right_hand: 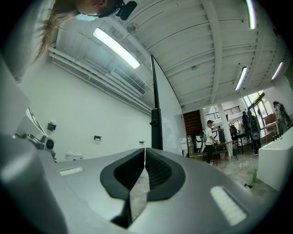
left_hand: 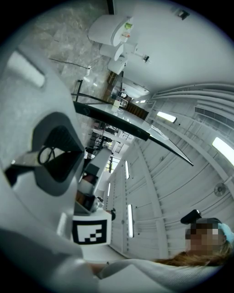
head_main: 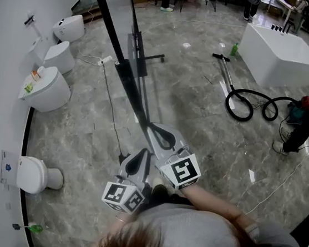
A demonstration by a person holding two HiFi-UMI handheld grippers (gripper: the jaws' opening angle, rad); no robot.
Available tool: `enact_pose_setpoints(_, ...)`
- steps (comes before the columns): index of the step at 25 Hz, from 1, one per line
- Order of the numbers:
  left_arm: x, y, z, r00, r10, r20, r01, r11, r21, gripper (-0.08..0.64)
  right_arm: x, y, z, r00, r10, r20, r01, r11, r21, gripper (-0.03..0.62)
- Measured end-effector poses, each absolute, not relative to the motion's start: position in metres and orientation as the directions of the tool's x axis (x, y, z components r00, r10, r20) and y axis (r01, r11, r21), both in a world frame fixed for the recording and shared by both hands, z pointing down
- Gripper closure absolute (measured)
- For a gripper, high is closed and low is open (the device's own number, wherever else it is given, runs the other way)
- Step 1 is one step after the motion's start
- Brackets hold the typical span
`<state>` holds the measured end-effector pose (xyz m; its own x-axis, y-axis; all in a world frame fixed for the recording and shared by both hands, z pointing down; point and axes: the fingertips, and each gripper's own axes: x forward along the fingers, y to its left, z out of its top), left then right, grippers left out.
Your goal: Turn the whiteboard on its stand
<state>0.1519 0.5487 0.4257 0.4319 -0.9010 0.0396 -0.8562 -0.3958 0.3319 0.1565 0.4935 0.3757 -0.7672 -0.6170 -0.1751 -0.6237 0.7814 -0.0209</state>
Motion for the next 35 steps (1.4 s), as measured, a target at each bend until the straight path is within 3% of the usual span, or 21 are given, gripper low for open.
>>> enact_pose_setpoints(11, 0.175, 0.596, 0.437, 0.423, -0.904, 0.063, -0.870, -0.385, 0.309, 0.565, 0.183, 0.544, 0.394, -0.798, -0.585, -0.145, -0.579, 0.811, -0.083, 0.597)
enact_pose_setpoints(20, 0.174, 0.619, 0.417, 0.418, -0.908, 0.037, -0.886, -0.398, 0.238, 0.565, 0.193, 0.570, 0.368, -0.777, -0.598, -0.198, -0.604, 0.796, -0.035, 0.597)
enact_pose_setpoints(35, 0.158, 0.703, 0.416, 0.481, -0.876, 0.014, -0.853, -0.465, 0.235, 0.565, 0.176, 0.679, 0.383, -0.752, -0.637, -0.171, -0.644, 0.765, -0.018, 0.597)
